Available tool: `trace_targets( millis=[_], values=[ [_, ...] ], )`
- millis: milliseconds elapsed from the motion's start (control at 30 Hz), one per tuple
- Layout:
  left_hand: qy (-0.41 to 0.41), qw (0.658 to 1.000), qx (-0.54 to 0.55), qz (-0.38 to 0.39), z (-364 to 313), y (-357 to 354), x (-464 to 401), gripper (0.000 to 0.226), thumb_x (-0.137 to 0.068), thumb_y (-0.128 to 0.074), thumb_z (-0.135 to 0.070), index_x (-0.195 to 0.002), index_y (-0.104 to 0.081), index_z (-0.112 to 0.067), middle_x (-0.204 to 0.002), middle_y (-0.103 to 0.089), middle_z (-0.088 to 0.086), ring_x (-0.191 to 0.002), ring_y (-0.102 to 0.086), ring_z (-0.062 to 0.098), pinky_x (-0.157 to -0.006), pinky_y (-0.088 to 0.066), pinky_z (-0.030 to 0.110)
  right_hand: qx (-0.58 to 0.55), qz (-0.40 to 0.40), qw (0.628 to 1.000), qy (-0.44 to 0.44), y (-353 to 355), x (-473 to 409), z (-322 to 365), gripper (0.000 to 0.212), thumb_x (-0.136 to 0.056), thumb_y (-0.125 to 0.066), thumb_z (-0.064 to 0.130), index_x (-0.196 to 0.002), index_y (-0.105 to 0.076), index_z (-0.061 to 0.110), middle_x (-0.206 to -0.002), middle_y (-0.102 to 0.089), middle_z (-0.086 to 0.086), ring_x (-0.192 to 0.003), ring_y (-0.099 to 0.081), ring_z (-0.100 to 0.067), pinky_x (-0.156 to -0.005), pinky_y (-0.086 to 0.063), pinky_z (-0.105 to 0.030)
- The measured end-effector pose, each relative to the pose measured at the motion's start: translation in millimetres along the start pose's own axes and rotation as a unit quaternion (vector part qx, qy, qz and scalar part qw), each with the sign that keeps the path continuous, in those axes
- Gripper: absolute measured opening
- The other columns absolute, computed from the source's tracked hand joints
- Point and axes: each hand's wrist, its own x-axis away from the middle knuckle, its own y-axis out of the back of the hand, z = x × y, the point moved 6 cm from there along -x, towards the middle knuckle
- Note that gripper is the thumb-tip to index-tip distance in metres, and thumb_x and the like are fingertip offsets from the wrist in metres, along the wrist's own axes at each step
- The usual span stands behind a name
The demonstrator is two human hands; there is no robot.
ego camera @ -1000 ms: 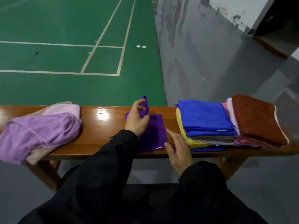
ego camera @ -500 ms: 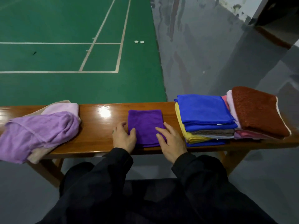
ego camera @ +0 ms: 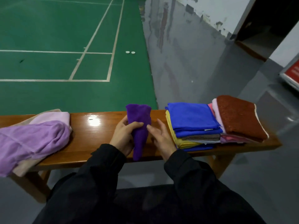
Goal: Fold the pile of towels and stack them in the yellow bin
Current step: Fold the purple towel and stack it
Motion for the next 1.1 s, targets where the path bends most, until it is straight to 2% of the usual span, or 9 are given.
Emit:
trace_targets(
  millis=[167, 300, 400, 500, 633, 733, 867, 1000, 1100],
  values=[
    [0.013, 0.988, 0.049, 0.147, -27, -66, 20, 0.036, -0.082, -0.071, 0.002, -0.115, -0.059, -0.004, -0.081, -0.056, 0.014, -0.066, -0.058, 0.024, -0.061, -0.058, 0.035, -0.259, 0.085, 0.961, -0.045, -14, 25, 30, 0.074, -0.091, -0.064, 0.065, -0.141, -0.060, 0.010, -0.147, -0.053, -0.026, -0.141, -0.045, -0.045, -0.121, -0.029, -0.058],
    [0.019, 0.980, 0.062, 0.190, -35, -104, 18, 0.049, -0.084, -0.070, -0.001, -0.131, -0.054, 0.000, -0.108, -0.061, 0.024, -0.089, -0.065, 0.032, -0.080, -0.060, 0.040, -0.302, 0.065, 0.951, 0.018, 22, 32, 72, 0.049, -0.092, -0.069, 0.027, -0.134, -0.062, 0.004, -0.129, -0.068, -0.022, -0.111, -0.070, -0.035, -0.093, -0.058, -0.046],
    [0.019, 0.977, 0.060, 0.202, -36, -127, 2, 0.051, -0.086, -0.067, 0.003, -0.134, -0.051, 0.000, -0.118, -0.058, 0.025, -0.101, -0.062, 0.035, -0.090, -0.057, 0.045, -0.194, -0.040, 0.976, 0.090, 70, 30, 115, 0.069, -0.086, -0.077, 0.011, -0.148, -0.048, 0.016, -0.128, -0.069, -0.020, -0.115, -0.068, -0.036, -0.102, -0.053, -0.052],
    [0.021, 0.983, 0.054, 0.172, -29, -152, -21, 0.048, -0.084, -0.068, 0.006, -0.127, -0.052, -0.008, -0.112, -0.062, 0.021, -0.087, -0.069, 0.029, -0.077, -0.062, 0.041, -0.049, -0.155, 0.971, 0.175, 119, 29, 166, 0.067, -0.081, -0.081, 0.007, -0.141, -0.053, 0.019, -0.127, -0.068, -0.017, -0.111, -0.070, -0.029, -0.101, -0.055, -0.046],
    [0.005, 0.994, -0.103, 0.049, 11, -151, -71, 0.068, -0.087, -0.074, -0.007, -0.144, -0.040, -0.014, -0.116, -0.068, 0.021, -0.078, -0.067, 0.024, -0.064, -0.057, 0.034, 0.299, -0.264, 0.899, 0.184, 165, 18, 190, 0.087, -0.078, -0.083, 0.027, -0.152, -0.039, 0.014, -0.148, -0.050, -0.013, -0.135, -0.051, -0.027, -0.118, -0.038, -0.043],
    [-0.092, 0.910, -0.405, 0.001, 38, -127, -89, 0.075, -0.085, -0.074, -0.039, -0.149, -0.042, -0.017, -0.119, -0.062, 0.015, -0.096, -0.066, 0.024, -0.092, -0.055, 0.039, 0.469, -0.285, 0.813, 0.194, 172, 19, 176, 0.081, -0.090, -0.073, 0.027, -0.157, -0.032, 0.010, -0.161, -0.033, -0.018, -0.151, -0.029, -0.029, -0.125, -0.022, -0.036],
    [-0.215, 0.786, -0.573, 0.084, 59, -129, -79, 0.051, -0.092, -0.068, -0.040, -0.138, -0.058, -0.022, -0.129, -0.050, 0.010, -0.112, -0.061, 0.029, -0.106, -0.045, 0.036, 0.687, -0.131, 0.685, 0.205, 151, 6, 139, 0.051, -0.100, -0.055, 0.041, -0.148, -0.052, 0.024, -0.159, -0.043, -0.008, -0.150, -0.032, -0.029, -0.125, -0.020, -0.041],
    [-0.253, 0.664, -0.689, 0.142, 68, -135, -69, 0.061, -0.088, -0.048, -0.059, -0.140, -0.058, -0.028, -0.151, -0.047, 0.009, -0.133, -0.048, 0.032, -0.111, -0.041, 0.045, 0.722, -0.122, 0.660, 0.171, 143, 6, 118, 0.049, -0.103, -0.048, 0.044, -0.148, -0.051, 0.024, -0.158, -0.045, -0.004, -0.150, -0.032, -0.030, -0.123, -0.020, -0.048],
    [-0.257, 0.719, -0.635, 0.121, 49, -124, -64, 0.049, -0.094, -0.050, -0.052, -0.129, -0.066, -0.021, -0.135, -0.060, 0.010, -0.124, -0.056, 0.028, -0.106, -0.044, 0.040, 0.696, -0.147, 0.662, 0.238, 123, 17, 129, 0.040, -0.098, -0.056, 0.036, -0.133, -0.064, 0.018, -0.140, -0.061, -0.006, -0.136, -0.049, -0.031, -0.118, -0.033, -0.049]
  ],
)
